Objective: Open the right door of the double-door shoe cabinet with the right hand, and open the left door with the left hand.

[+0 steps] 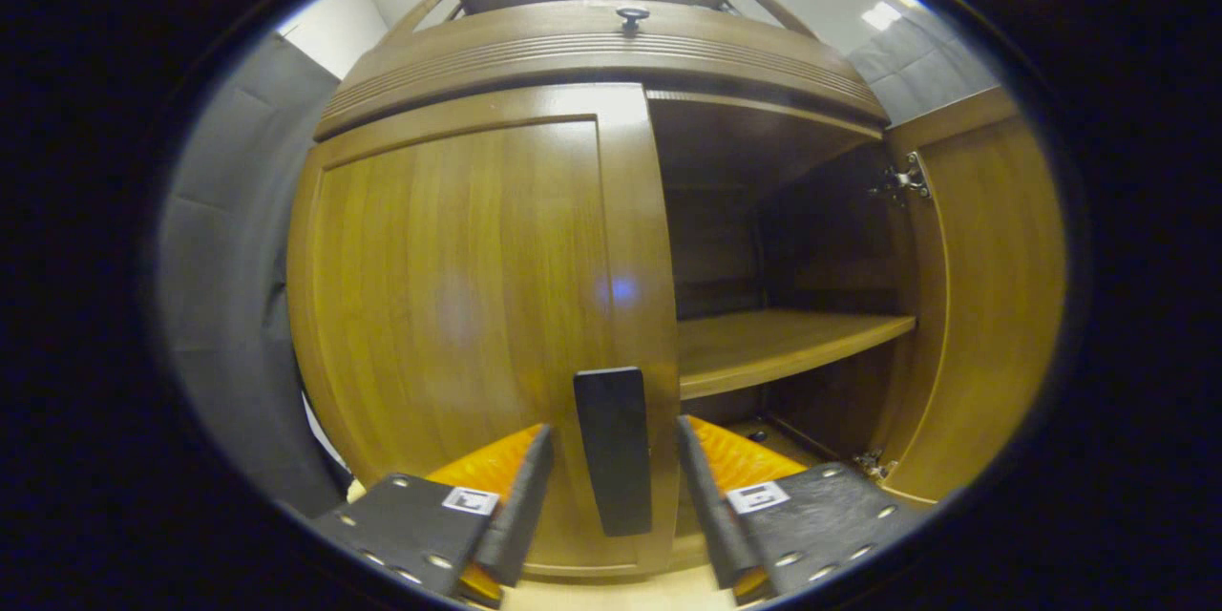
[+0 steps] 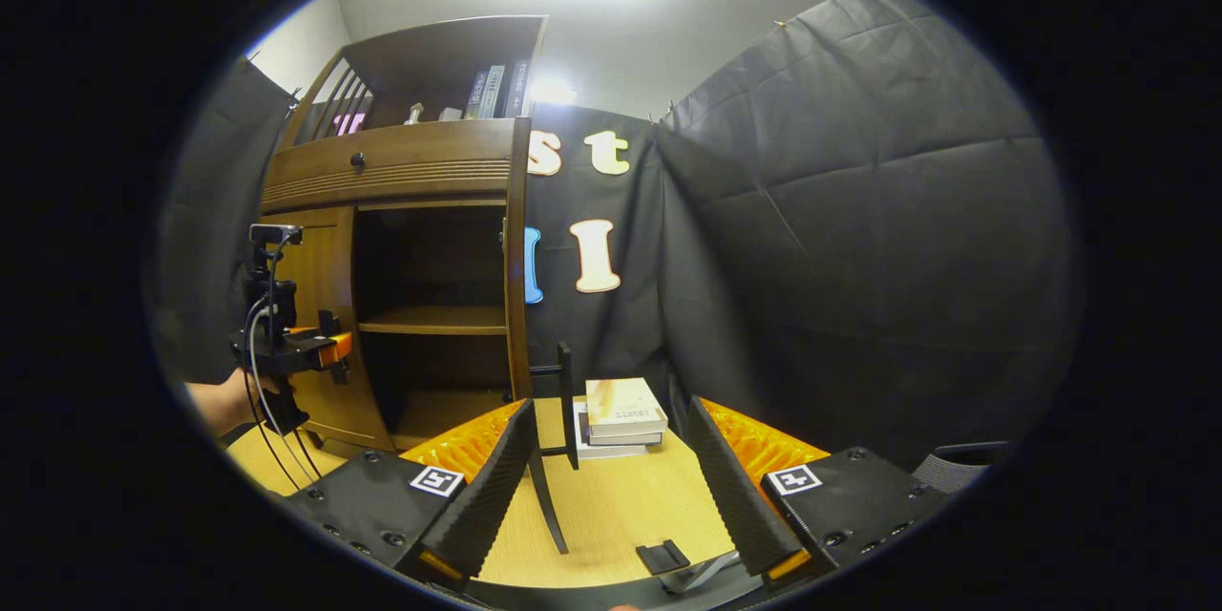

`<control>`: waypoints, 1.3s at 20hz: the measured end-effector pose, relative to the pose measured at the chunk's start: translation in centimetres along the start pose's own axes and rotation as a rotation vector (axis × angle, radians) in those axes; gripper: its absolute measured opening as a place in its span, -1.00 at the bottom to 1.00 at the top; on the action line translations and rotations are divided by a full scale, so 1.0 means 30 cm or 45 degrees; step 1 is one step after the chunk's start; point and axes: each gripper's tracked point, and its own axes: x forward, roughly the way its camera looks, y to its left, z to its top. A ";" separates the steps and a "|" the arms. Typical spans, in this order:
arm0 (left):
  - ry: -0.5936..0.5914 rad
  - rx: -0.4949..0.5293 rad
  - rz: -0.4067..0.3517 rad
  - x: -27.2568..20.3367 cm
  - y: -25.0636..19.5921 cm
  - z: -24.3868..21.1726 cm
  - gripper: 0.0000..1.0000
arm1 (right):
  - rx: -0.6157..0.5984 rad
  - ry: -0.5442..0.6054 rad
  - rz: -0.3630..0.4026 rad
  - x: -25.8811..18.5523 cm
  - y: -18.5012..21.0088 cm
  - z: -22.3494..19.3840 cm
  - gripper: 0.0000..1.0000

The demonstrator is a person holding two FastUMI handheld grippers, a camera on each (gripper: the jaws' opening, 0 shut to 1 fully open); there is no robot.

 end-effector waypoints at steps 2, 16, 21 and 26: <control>0.014 -0.030 0.001 0.017 -0.002 -0.011 0.19 | -0.004 0.003 0.007 0.000 0.003 -0.004 0.99; 0.047 -0.090 0.112 -0.106 0.006 -0.004 -0.67 | 0.032 -0.001 0.176 0.072 -0.046 -0.035 0.99; 0.057 -0.088 0.165 -0.218 0.045 -0.002 -0.71 | 0.060 0.008 0.268 0.083 -0.044 -0.050 0.99; 0.061 -0.091 0.174 -0.337 0.086 -0.003 -0.67 | 0.069 -0.002 0.305 0.053 -0.002 -0.045 0.95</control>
